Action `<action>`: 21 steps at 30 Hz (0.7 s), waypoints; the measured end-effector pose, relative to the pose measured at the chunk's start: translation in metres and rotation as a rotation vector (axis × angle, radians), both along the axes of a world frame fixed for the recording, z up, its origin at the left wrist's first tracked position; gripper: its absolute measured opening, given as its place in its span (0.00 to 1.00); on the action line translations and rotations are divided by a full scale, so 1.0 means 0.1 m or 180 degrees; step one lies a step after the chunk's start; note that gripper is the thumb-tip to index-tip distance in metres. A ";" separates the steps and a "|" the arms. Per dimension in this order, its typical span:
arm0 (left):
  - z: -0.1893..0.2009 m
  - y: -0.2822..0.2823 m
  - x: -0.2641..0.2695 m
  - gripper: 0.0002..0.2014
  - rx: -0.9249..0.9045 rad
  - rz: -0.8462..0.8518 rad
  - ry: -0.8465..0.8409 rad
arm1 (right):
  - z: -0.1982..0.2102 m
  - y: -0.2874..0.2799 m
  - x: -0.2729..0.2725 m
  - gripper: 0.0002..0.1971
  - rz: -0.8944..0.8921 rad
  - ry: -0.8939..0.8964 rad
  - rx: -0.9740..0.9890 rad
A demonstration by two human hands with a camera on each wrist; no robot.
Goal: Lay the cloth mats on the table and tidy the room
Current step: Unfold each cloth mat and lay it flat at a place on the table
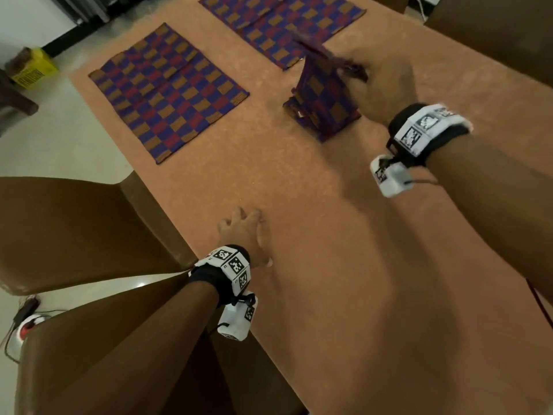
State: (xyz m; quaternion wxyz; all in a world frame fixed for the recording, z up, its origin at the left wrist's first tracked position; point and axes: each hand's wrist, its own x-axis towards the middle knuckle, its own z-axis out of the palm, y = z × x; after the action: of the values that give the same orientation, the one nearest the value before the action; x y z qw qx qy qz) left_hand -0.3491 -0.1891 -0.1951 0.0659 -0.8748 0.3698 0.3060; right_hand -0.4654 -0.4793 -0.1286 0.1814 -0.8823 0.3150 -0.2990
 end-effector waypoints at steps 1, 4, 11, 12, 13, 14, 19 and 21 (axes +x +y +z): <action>0.03 0.01 -0.02 0.40 -0.0034 -0.0020 -0.0007 | 0.10 0.22 -0.04 0.18 0.0325 -0.0127 0.0065; 0.04 0.13 -0.02 0.31 -0.0586 0.0222 0.0341 | 0.08 0.90 -0.06 0.21 0.1192 0.0076 -0.0147; -0.17 0.66 0.27 0.10 -0.1899 0.2531 0.1149 | -0.78 2.47 -0.31 0.19 0.1717 0.1637 0.0540; -0.17 0.70 0.28 0.10 -0.1961 0.2546 0.1346 | -0.86 2.62 -0.35 0.19 0.1756 0.1629 0.0559; -0.18 0.72 0.28 0.10 -0.1967 0.2411 0.1416 | -0.91 2.72 -0.36 0.18 0.1744 0.1601 0.0617; -0.18 0.75 0.28 0.10 -0.1940 0.2229 0.1403 | -0.92 2.78 -0.35 0.16 0.1747 0.1548 0.0674; -0.17 0.83 0.27 0.12 -0.1633 0.1290 0.0706 | -0.79 2.52 -0.18 0.30 0.1960 0.1679 0.0728; -0.15 0.83 0.25 0.14 -0.1775 0.1150 0.0602 | -0.73 2.32 -0.09 0.32 0.1855 0.1728 0.0770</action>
State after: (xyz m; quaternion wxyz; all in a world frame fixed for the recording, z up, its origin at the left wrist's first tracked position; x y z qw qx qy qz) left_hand -0.3239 -0.1058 -0.2100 -0.2657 -0.8782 0.2828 0.2797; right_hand -0.4740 -0.2469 -0.2019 0.2711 -0.9537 0.1213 0.0475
